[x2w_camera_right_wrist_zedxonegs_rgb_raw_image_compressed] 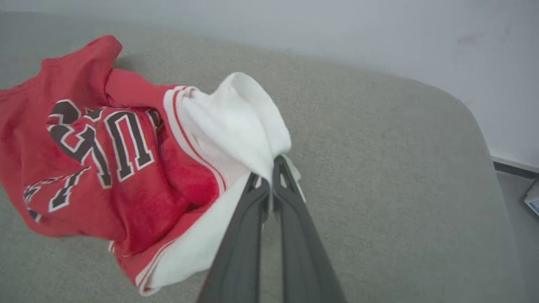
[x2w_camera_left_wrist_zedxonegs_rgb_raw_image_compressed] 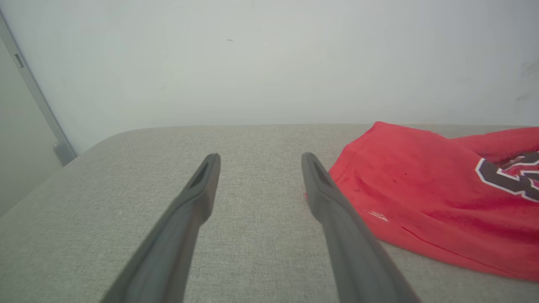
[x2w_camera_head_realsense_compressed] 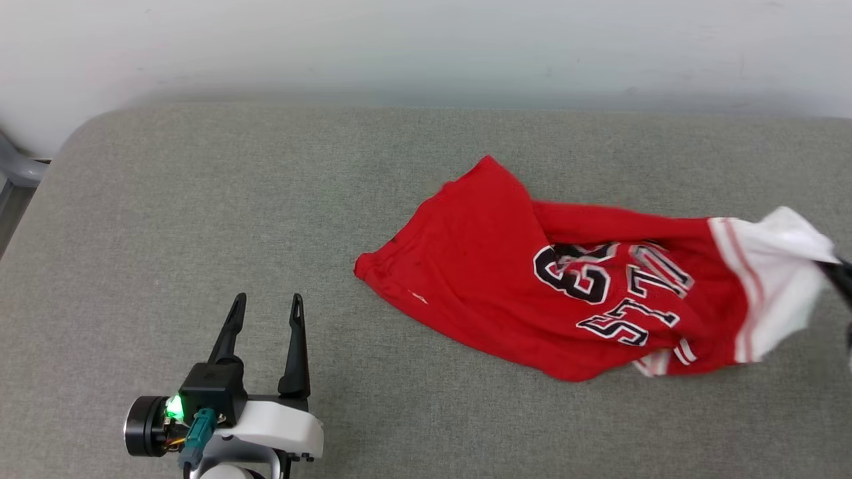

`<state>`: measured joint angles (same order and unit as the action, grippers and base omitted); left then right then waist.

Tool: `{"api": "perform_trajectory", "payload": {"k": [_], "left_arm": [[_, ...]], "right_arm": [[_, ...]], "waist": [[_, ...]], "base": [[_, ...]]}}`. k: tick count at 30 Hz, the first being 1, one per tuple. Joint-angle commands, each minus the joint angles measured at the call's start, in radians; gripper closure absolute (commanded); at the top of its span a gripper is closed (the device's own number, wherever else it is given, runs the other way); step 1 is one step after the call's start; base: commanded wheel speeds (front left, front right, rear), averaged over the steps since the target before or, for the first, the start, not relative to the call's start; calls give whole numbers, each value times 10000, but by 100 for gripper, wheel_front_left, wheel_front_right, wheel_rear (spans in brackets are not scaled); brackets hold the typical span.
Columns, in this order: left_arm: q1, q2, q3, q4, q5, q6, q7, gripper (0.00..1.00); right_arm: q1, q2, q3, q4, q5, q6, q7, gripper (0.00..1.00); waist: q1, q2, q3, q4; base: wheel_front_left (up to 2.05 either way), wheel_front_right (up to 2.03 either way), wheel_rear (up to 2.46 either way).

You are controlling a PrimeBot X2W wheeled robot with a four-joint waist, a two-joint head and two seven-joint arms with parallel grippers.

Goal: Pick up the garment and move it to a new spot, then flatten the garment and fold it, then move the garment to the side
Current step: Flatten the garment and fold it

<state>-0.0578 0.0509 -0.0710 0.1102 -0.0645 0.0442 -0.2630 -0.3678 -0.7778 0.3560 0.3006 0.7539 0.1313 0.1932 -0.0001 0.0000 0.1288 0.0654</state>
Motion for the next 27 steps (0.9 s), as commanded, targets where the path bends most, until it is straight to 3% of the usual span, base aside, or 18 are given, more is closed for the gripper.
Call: {"api": "perform_trajectory", "payload": {"k": [1,7,11,19,20,21,22,27], "left_arm": [[141,-8,3,-52,-7,11,-26,0],[-7,-10,-26,-95,-50,-13,-26,0],[-129,-12,-73,-49,-87,-4,-26,0],[-220,-11,-148,26,-65,20,-26,0],[-205,-11,-126,35,-39,24,-26,0],[-170,-11,-109,44,-17,23,-26,0],[-127,-12,-95,57,7,9,-26,0],[66,-11,-33,84,78,-70,-26,0]], "right_arm": [[324,-15,-603,335,202,-10,-39,100],[1037,-38,-1639,1719,428,-9,146,100],[1445,326,-2159,3078,593,-10,92,100],[1447,1003,-2369,5096,499,-13,-193,100],[1330,1012,-2412,5147,456,-13,-412,73],[1219,999,-2465,5178,375,-15,-703,10],[1101,956,-2516,5167,266,-13,-1072,0],[764,811,-2641,4757,-425,-12,-2734,0]], "waist": [[1,0,31,11],[1,0,269,149],[1,0,454,302],[1,0,534,413],[1,0,495,393],[1,0,443,368],[1,0,389,350],[1,0,76,205]], "base": [[0,0,0],[0,0,0],[0,0,0],[0,0,0],[0,0,0],[0,0,0],[0,0,0],[0,0,0]]}}
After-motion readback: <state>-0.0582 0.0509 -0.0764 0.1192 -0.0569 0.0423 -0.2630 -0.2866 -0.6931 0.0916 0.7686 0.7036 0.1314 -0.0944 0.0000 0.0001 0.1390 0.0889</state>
